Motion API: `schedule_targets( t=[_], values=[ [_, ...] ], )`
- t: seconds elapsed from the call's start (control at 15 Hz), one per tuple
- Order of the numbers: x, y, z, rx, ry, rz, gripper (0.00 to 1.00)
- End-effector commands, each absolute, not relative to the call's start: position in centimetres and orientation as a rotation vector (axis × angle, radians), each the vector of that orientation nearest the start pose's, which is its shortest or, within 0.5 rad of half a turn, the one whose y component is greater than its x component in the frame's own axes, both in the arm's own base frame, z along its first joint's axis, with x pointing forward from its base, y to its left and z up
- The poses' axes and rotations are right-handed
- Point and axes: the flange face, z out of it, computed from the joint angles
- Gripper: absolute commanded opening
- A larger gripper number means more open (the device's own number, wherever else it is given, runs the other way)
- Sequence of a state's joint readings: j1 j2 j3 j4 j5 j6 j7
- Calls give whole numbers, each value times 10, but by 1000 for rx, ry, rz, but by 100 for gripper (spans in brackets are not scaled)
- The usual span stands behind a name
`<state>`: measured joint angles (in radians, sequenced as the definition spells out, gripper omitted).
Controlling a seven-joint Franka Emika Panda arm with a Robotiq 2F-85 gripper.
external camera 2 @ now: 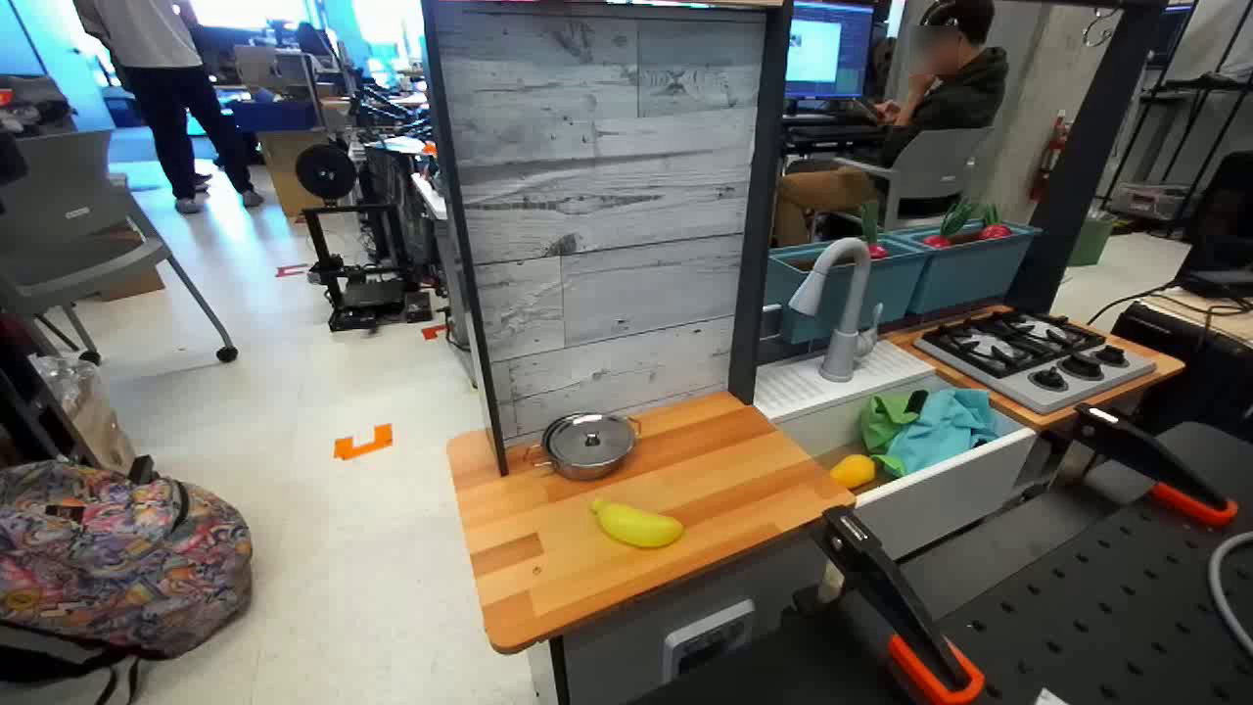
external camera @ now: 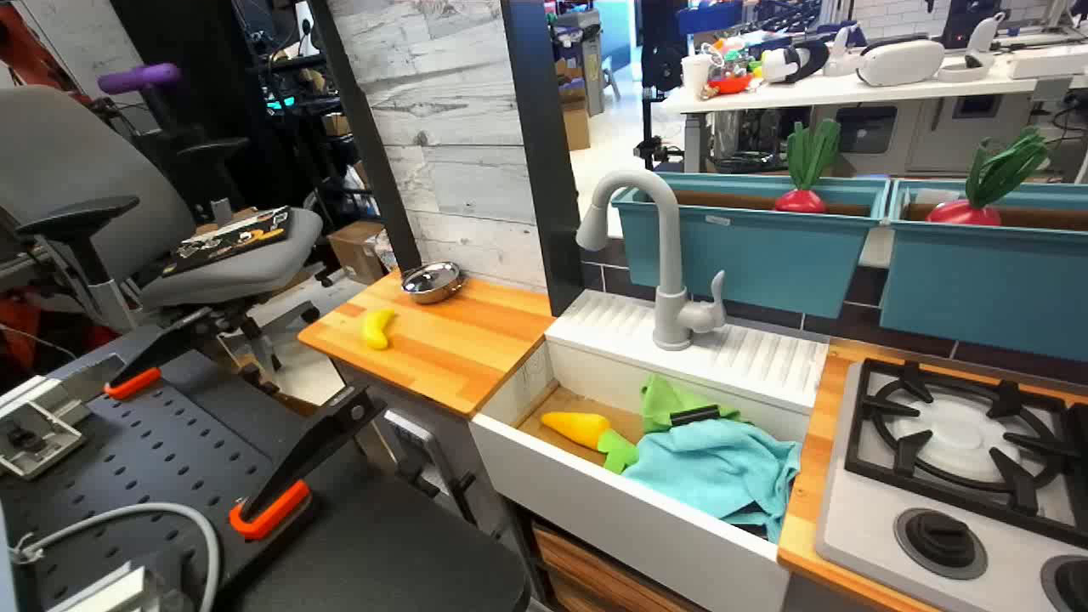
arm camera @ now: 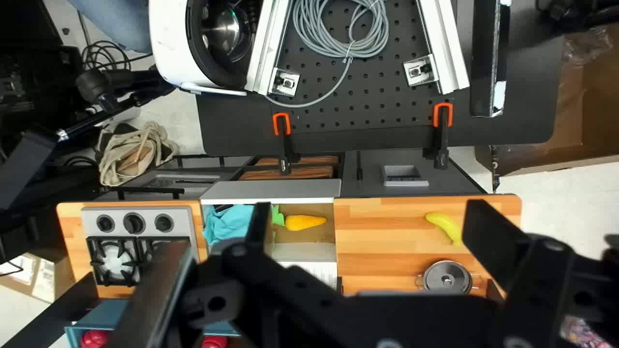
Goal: Put the lid on the table
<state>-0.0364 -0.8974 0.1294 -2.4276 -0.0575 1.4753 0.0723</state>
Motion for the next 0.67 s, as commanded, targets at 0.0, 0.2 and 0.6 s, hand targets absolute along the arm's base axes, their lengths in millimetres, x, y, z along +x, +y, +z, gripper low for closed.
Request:
schedule_targets(
  t=[0.0,0.2,0.6],
  values=[
    [267,30,580,-3302,57,83,100],
    [267,30,580,-3302,57,83,100],
    [274,27,570,-3287,55,60,100]
  ],
)
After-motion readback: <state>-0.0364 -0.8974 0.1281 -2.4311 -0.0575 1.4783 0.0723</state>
